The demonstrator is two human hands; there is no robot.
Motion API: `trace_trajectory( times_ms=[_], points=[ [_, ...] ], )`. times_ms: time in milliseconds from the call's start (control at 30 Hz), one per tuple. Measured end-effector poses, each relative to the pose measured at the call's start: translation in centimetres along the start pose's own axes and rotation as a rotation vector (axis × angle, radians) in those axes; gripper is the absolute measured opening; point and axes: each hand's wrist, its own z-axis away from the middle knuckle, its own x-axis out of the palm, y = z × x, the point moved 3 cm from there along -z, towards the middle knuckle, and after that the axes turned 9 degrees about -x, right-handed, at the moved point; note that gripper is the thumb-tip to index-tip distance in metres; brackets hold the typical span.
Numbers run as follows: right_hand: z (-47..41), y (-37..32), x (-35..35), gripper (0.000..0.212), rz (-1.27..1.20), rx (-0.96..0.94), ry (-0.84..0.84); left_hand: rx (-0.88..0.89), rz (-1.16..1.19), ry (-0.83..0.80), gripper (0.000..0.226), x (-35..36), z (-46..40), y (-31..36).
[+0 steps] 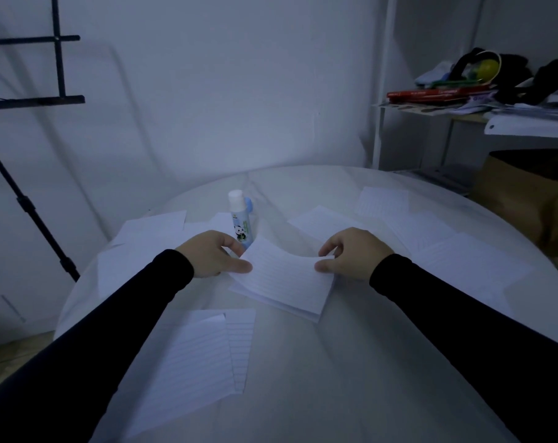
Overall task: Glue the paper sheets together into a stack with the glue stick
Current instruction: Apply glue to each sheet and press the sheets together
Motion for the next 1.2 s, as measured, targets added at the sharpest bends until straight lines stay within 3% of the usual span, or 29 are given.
trace_trajectory(
  times_ms=[933, 1067, 1200],
  points=[
    [0.6, -0.2, 0.1, 0.039, 0.164, 0.054, -0.014, -0.017, -0.242, 0.124, 0.032, 0.8, -0.4, -0.6],
    [1.0, -1.8, 0.2, 0.041, 0.236, -0.071, 0.088, 0.154, -0.233, 0.238, 0.032, 0.7, 0.4, 0.5],
    [1.8, -4.6, 2.0, 0.05, 0.318, -0.236, -0.011, 0.45, -0.288, 0.131, 0.033, 2.3, 1.2, 1.9]
  ],
)
